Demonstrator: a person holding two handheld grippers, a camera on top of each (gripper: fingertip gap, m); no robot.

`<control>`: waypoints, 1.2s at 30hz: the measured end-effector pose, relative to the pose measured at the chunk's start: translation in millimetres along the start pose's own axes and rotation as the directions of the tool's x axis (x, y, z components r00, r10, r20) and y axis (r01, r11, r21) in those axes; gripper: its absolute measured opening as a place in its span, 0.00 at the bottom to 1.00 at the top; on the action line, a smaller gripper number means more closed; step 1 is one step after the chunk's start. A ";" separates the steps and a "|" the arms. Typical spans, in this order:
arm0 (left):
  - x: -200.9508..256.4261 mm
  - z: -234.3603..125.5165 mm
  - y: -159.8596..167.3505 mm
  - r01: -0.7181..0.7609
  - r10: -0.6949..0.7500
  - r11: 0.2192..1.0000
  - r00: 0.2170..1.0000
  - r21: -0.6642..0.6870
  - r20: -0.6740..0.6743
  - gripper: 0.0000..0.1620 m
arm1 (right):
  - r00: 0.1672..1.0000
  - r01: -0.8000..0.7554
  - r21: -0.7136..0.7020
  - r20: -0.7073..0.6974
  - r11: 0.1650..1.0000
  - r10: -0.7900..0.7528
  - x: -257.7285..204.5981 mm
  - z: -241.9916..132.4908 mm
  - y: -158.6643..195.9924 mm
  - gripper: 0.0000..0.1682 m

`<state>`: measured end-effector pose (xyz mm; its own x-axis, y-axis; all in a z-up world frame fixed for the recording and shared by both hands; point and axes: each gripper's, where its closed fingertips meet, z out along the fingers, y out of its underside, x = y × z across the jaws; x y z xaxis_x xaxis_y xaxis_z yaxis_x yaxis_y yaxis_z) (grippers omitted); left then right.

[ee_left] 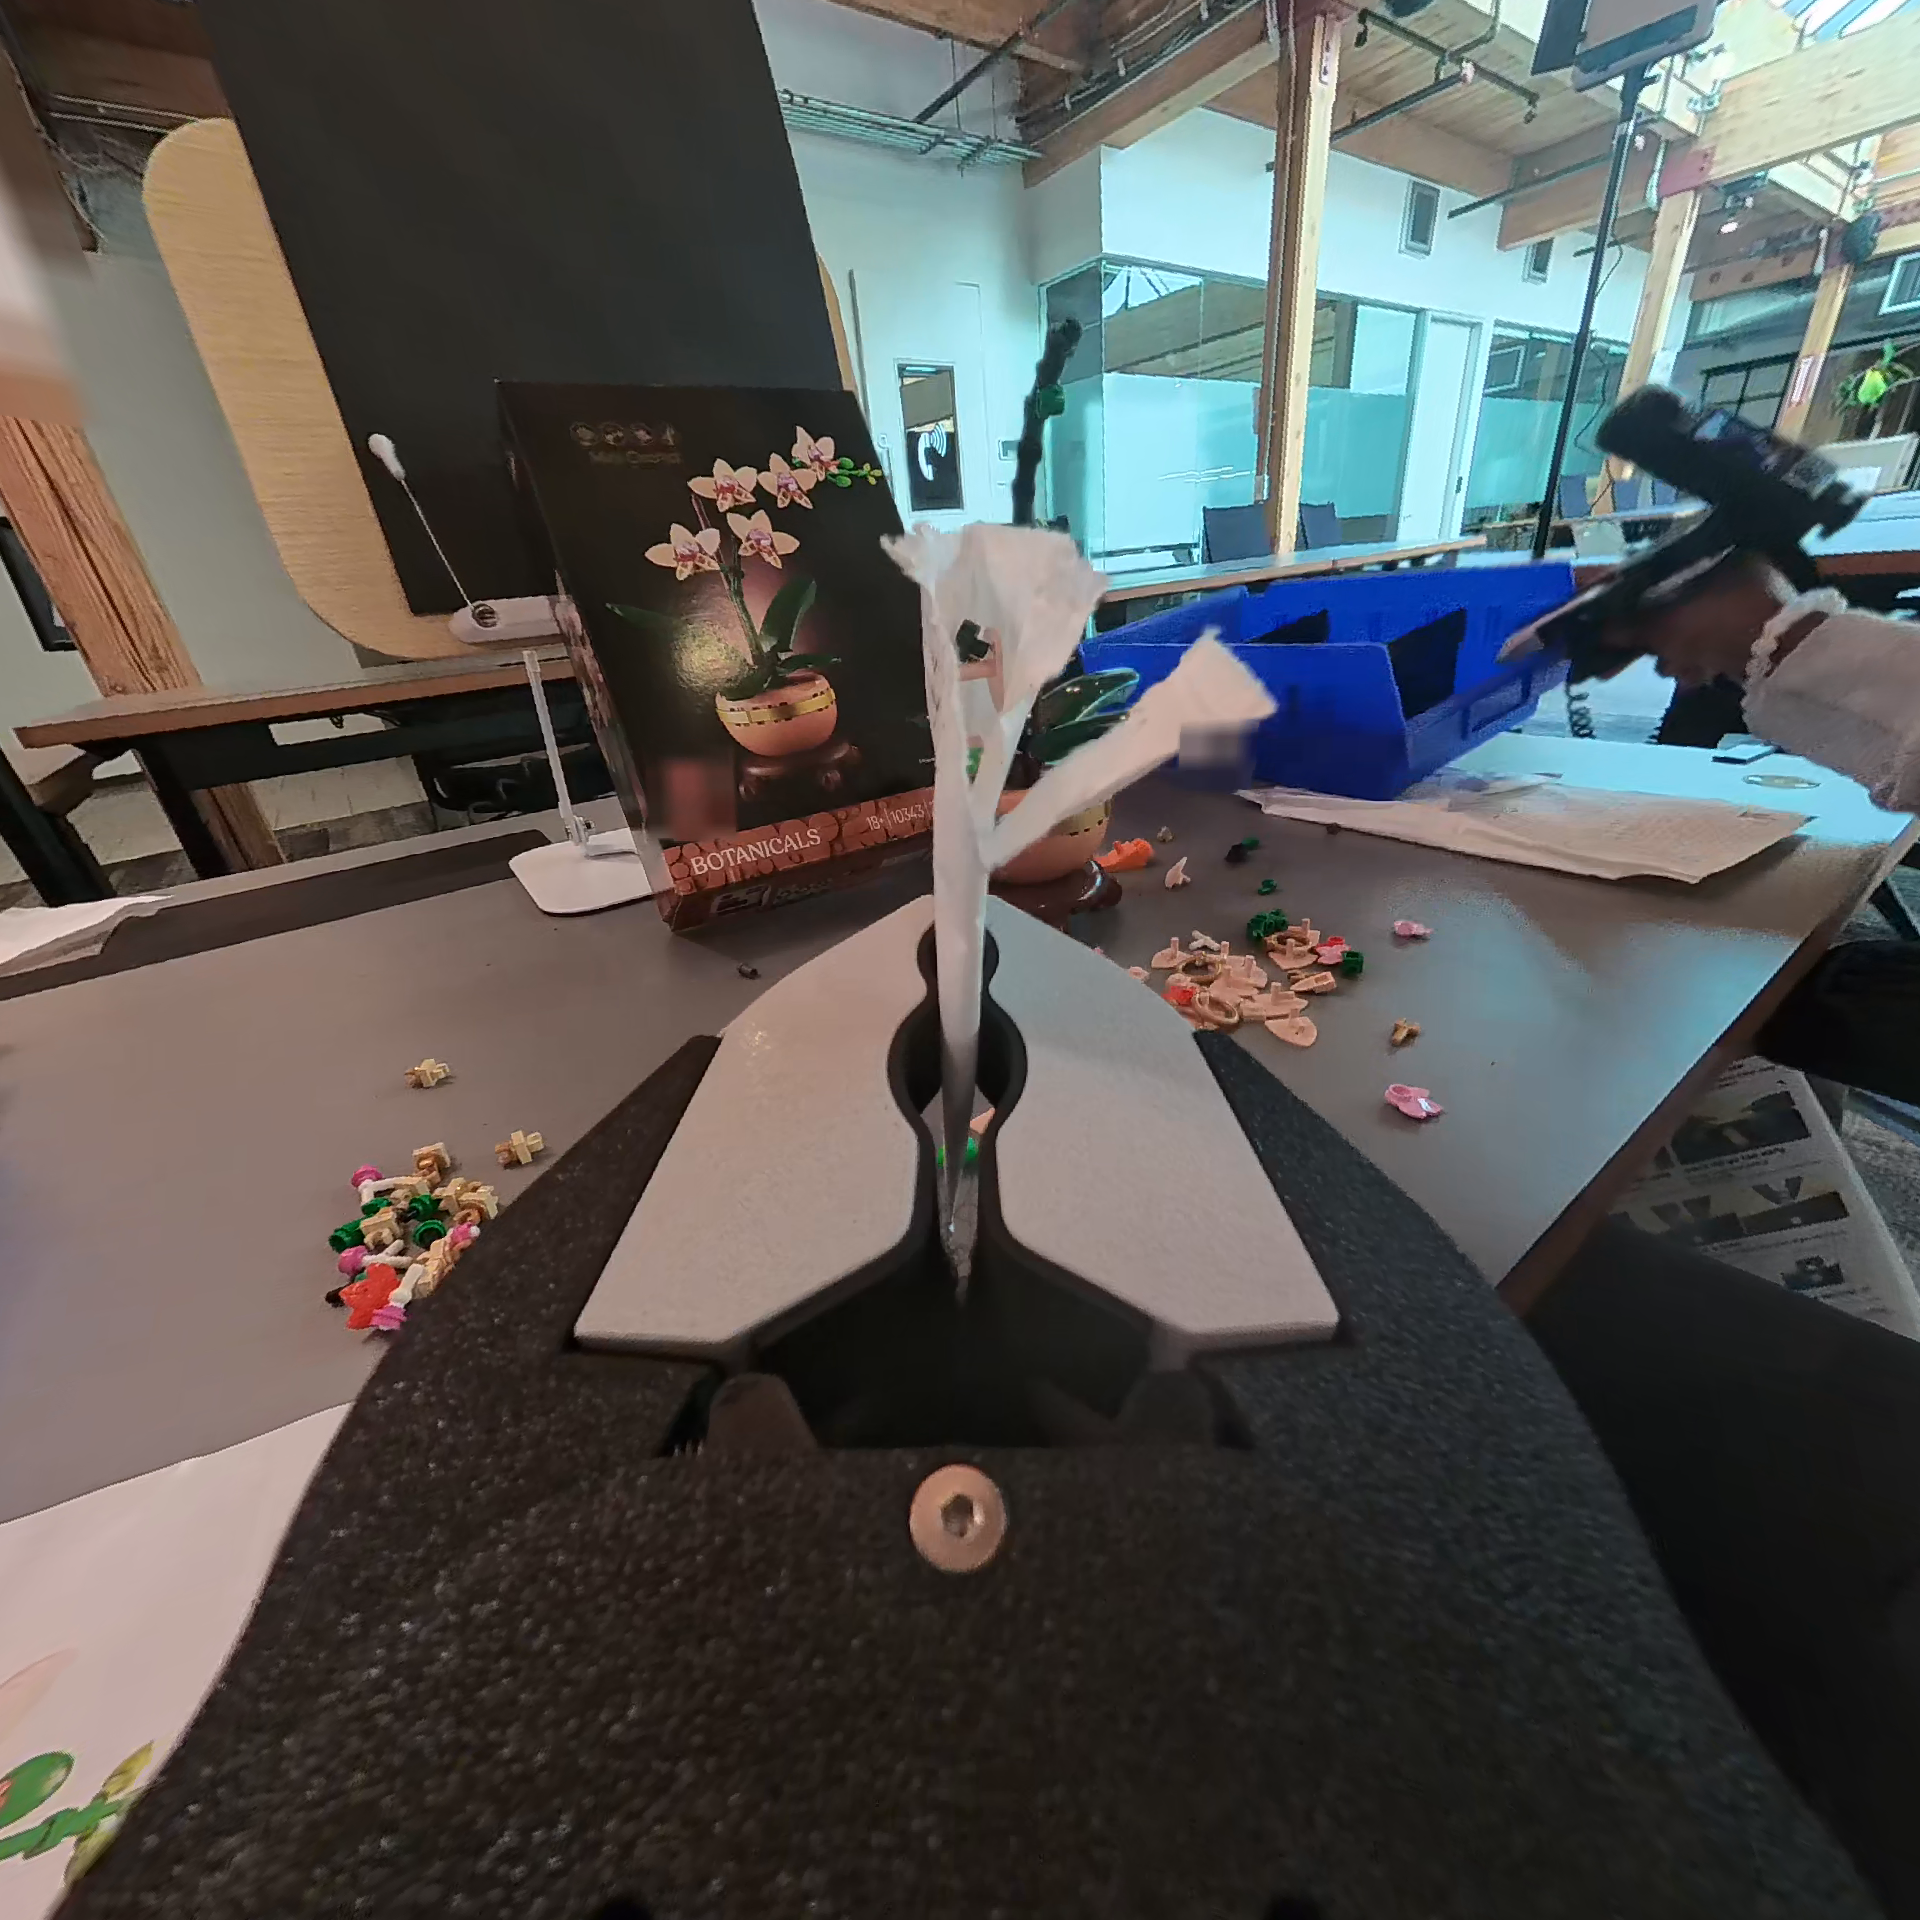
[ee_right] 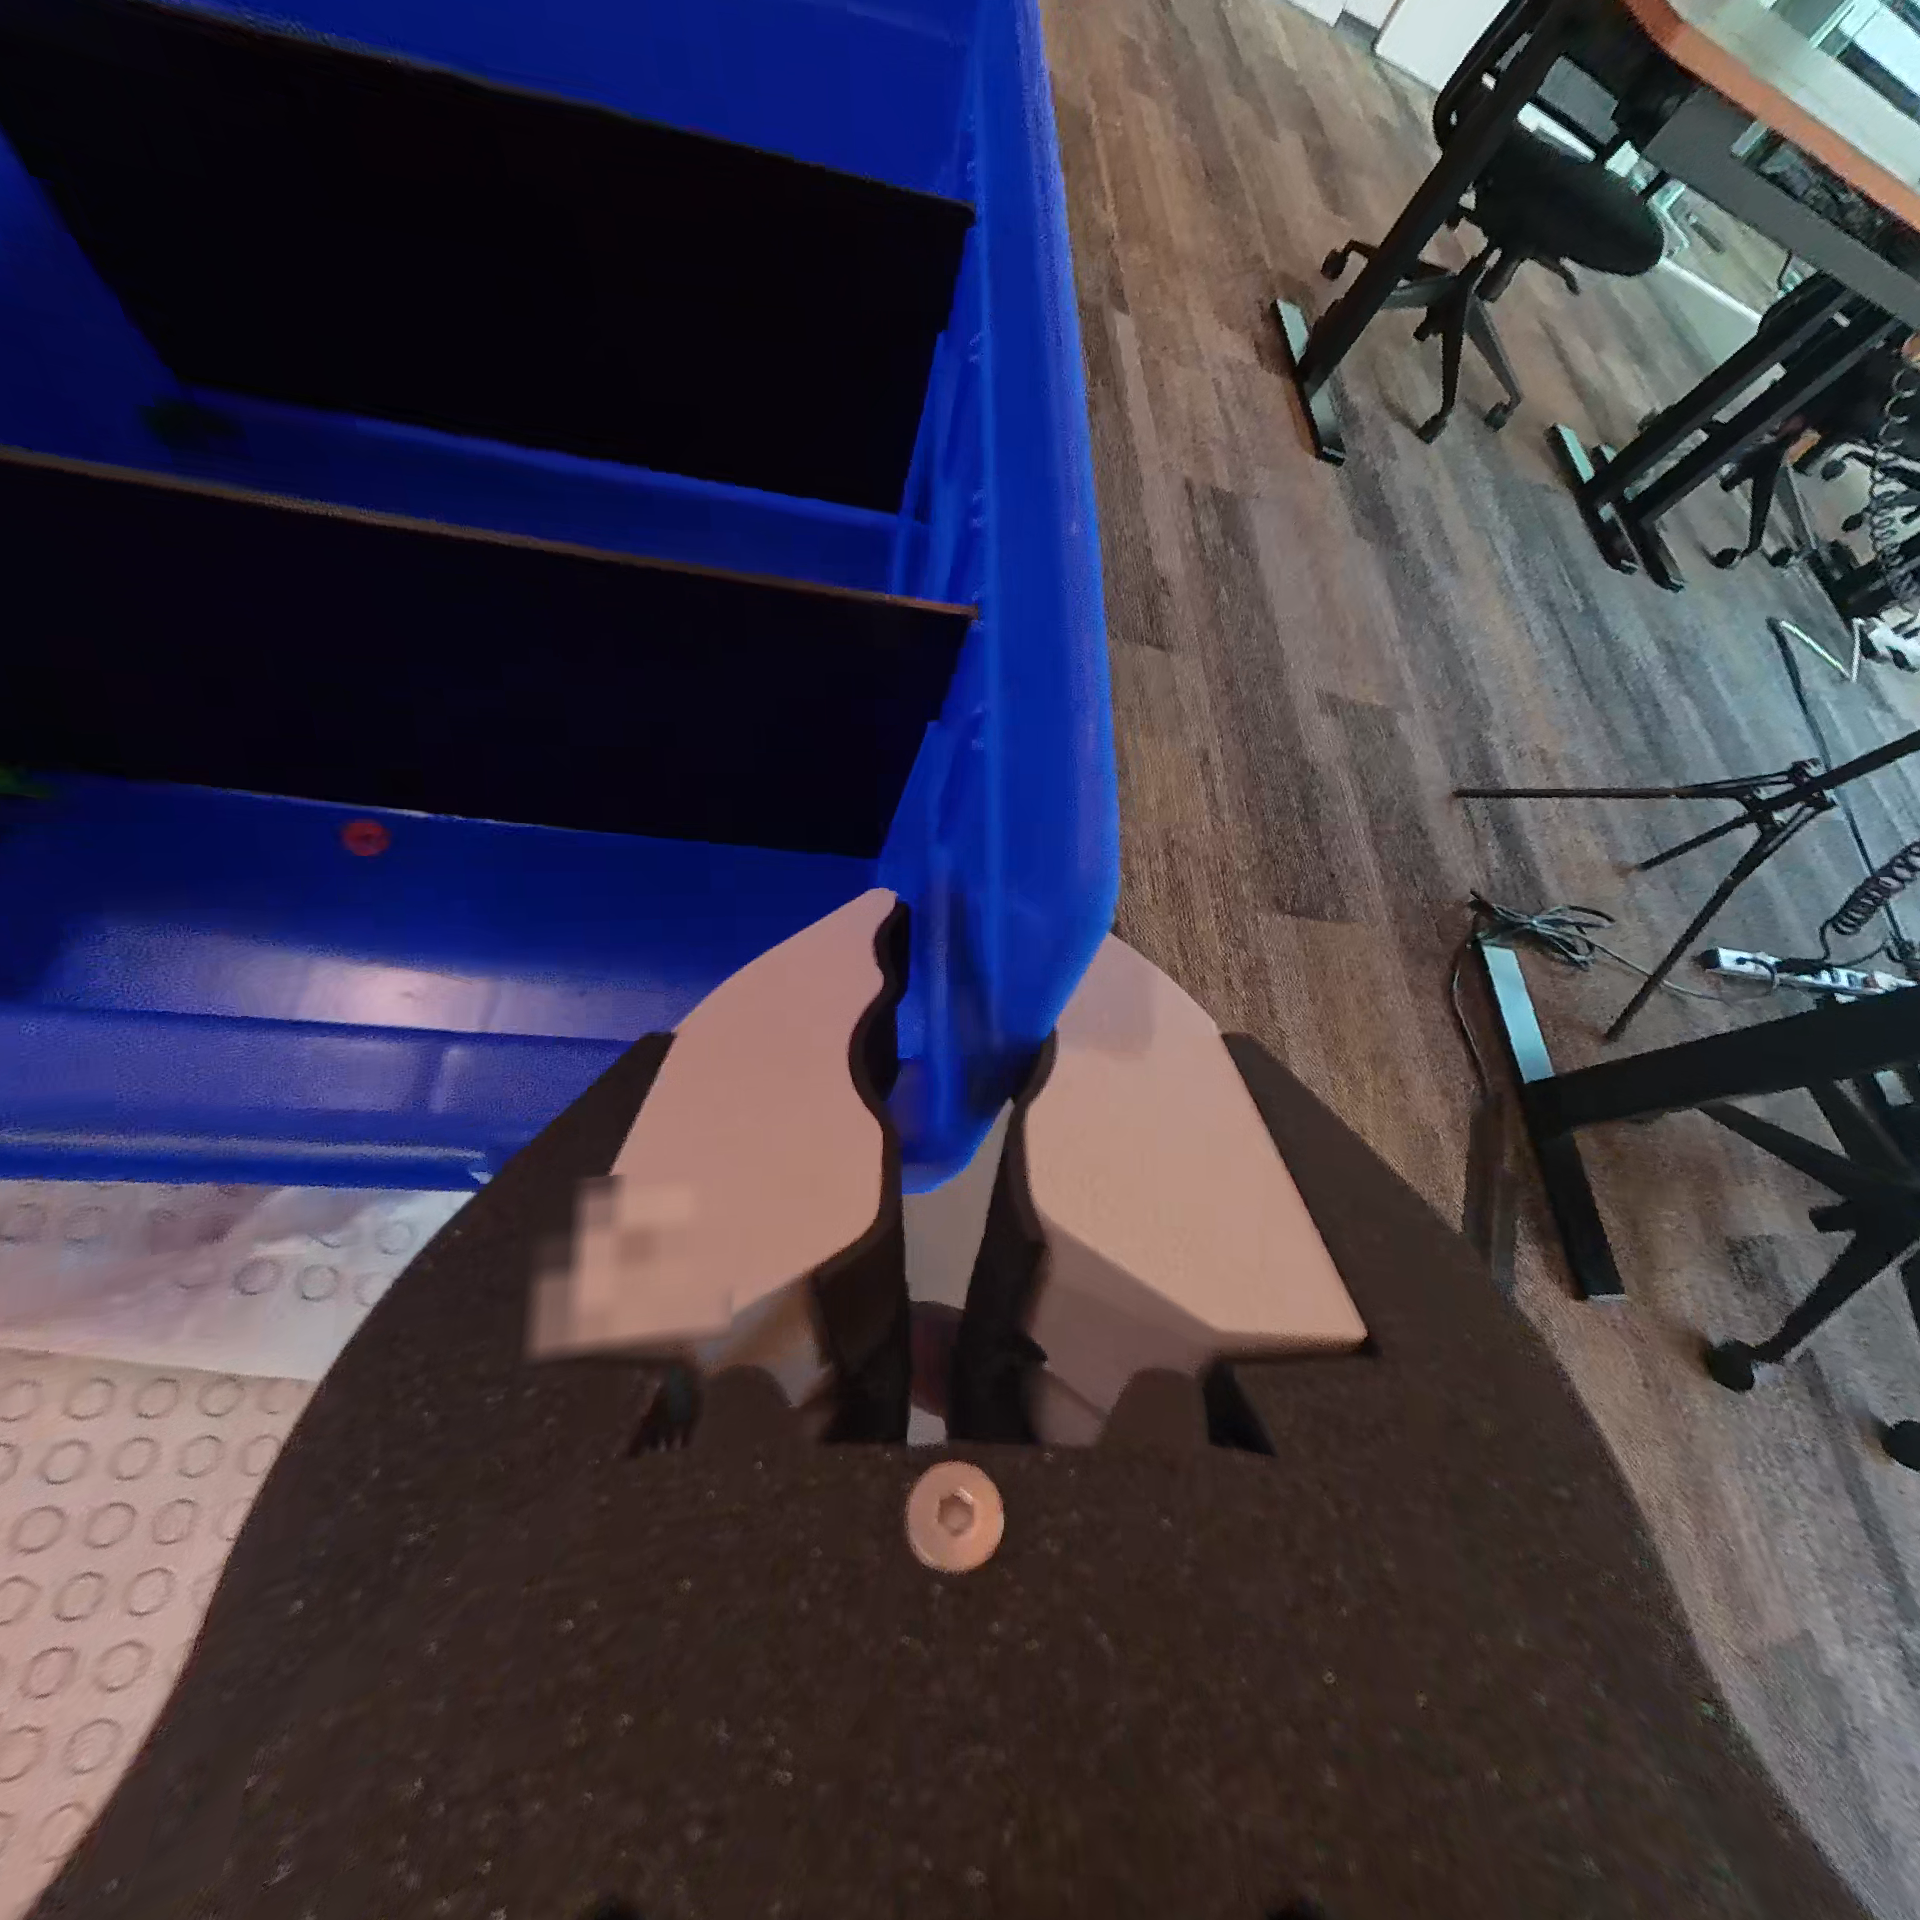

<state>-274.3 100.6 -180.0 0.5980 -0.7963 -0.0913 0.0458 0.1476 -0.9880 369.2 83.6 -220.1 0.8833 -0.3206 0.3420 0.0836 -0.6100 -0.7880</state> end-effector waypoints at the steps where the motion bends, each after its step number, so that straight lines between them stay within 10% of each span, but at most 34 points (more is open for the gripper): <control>1: -0.5 -0.5 -1.3 0.013 -0.013 1.000 1.000 0.008 -0.001 0.00 | 1.000 0.009 -0.020 -0.008 1.000 -0.009 0.6 2.2 5.4 0.10; 10: -5.1 -6.1 -8.3 0.067 -0.067 0.996 0.998 0.065 0.003 0.00 | 0.998 -0.060 -0.021 0.018 0.998 0.061 5.0 1.0 24.0 0.27; 13: -2.0 -6.9 -14.9 0.083 -0.082 0.992 0.996 0.091 -0.018 0.00 | 0.991 -0.060 0.108 -0.113 0.992 0.072 18.0 -46.3 -7.1 0.34; 16: 18.9 -8.4 -39.7 0.250 -0.212 0.950 0.956 0.185 -0.205 0.00 | 0.994 -0.033 0.385 0.108 0.922 -0.010 -51.2 -119.1 -70.8 0.23; 20: 62.5 -12.0 -81.2 0.345 -0.143 0.895 0.822 0.282 -0.552 0.00 | 0.700 -0.101 0.567 0.624 0.817 -0.346 -225.9 -237.1 -108.3 0.24; 26: 85.2 -6.6 -135.7 0.559 -0.080 0.791 0.499 0.250 -0.863 0.00 | 0.432 -0.084 0.721 0.648 0.688 -0.627 -347.4 -346.2 -115.1 0.27; 36: 90.9 27.8 -104.3 0.414 -0.105 0.889 0.600 0.195 -0.793 0.00 | 0.270 -0.171 0.708 0.702 0.685 -0.659 -391.7 -384.4 -121.4 0.27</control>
<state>-202.5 29.2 -81.8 -0.2803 -0.9586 -0.0498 0.4445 -0.0836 -0.8918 -164.3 4.7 -61.5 0.5071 0.8243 0.2518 0.2328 0.1503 -0.9608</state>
